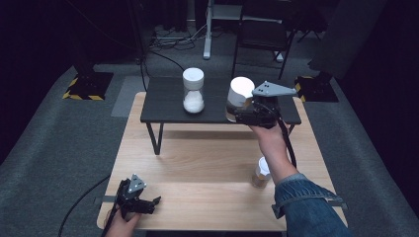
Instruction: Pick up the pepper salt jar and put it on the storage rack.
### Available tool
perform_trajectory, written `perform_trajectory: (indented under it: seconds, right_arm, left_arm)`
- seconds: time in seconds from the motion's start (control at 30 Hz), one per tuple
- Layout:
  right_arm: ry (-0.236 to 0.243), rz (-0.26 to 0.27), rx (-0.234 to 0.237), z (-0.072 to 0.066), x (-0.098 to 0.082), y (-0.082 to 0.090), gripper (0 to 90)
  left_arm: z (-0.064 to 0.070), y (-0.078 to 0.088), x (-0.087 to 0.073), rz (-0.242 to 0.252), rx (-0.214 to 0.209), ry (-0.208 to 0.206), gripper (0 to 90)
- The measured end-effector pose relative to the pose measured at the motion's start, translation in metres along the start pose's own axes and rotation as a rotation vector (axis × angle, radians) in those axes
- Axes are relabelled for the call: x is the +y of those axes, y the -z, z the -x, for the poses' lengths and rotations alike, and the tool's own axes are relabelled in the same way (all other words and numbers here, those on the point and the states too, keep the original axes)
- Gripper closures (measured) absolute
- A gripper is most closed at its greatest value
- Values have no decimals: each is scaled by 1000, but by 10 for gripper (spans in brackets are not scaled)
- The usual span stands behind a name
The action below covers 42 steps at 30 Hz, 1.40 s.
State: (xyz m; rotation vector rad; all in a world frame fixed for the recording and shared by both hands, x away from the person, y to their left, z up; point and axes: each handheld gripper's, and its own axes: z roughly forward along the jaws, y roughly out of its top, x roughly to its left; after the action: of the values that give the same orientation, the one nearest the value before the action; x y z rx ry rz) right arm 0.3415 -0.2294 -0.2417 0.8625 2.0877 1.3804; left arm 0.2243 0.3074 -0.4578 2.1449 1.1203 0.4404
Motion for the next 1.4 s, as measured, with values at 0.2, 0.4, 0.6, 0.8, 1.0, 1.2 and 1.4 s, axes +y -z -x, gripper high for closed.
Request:
perform_trajectory:
  seconds: [0.2, 0.4, 0.6, 0.8, 1.0, 1.2, 1.4]
  right_arm:
    - [-21, -16, -31, 11, 5, -17, 299]
    - [-42, -51, -46, 19, 6, -35, 299]
    - [-62, -81, -45, 25, 7, -43, 299]
    - [-58, -76, -30, 27, 5, -43, 259]
    - [-43, -53, -45, 24, 2, -32, 85]
    - [-40, -16, -43, 23, -12, 0, 77]
    - [-41, 18, -63, 25, -26, 39, 72]
  left_arm:
    - [0, -1, 1, -2, 1, -1, 6]
    - [-2, -1, 1, -3, -3, -3, 5]
    - [-2, -1, 1, -3, -3, -4, 5]
    - [-1, -1, 1, 0, 2, 2, 6]
    - [-2, -2, 2, 0, 3, 2, 6]
    - [-3, -2, 2, 0, -1, -1, 6]
    - [-5, -2, 3, -1, -2, -2, 6]
